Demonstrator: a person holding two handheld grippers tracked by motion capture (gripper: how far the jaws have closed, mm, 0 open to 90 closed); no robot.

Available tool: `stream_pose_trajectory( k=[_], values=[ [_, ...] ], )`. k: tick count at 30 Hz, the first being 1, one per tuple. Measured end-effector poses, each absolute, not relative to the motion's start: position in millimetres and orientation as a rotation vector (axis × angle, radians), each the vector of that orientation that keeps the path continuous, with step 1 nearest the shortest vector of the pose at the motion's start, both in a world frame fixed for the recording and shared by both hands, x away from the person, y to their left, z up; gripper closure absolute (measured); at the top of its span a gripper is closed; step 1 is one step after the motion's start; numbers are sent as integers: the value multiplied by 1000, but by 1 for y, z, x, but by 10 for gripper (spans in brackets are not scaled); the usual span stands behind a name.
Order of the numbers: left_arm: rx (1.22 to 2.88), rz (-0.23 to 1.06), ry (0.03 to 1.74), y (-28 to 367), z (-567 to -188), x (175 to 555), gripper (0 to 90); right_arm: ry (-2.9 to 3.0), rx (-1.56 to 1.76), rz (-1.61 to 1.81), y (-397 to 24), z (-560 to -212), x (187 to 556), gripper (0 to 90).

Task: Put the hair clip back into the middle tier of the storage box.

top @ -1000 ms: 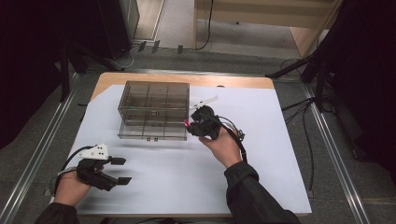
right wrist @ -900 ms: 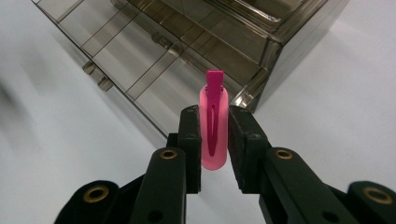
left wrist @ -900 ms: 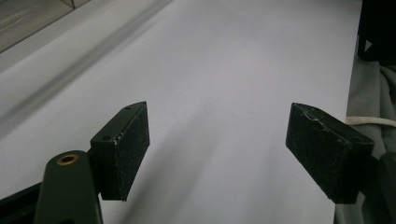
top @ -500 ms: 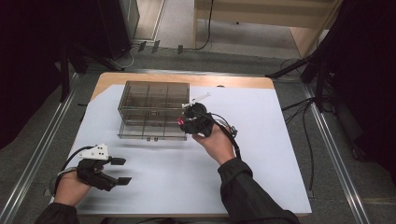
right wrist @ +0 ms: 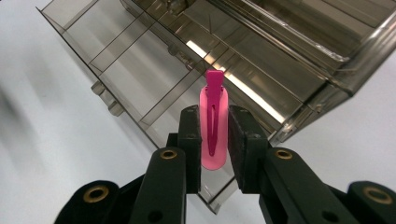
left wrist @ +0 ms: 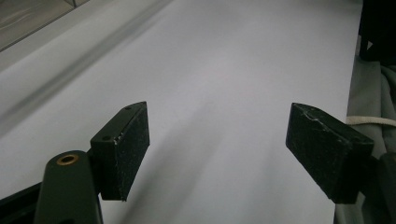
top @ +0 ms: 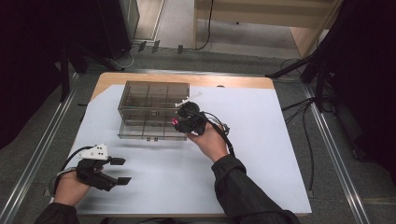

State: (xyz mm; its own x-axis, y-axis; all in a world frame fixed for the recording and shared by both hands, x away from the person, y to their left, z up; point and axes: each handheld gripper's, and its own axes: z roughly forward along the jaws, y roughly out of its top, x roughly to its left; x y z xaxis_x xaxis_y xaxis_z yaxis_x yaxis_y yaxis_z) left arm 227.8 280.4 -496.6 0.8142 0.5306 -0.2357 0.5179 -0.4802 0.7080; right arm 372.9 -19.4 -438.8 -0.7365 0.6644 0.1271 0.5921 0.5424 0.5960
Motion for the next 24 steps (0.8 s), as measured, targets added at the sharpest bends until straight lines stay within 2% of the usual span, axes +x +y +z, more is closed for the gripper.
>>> stream_pose_trajectory(
  k=[24],
  values=[
    [2168, 13, 765, 281, -497, 228, 225, 2710, 1086, 858, -3, -460, 376, 775]
  ],
)
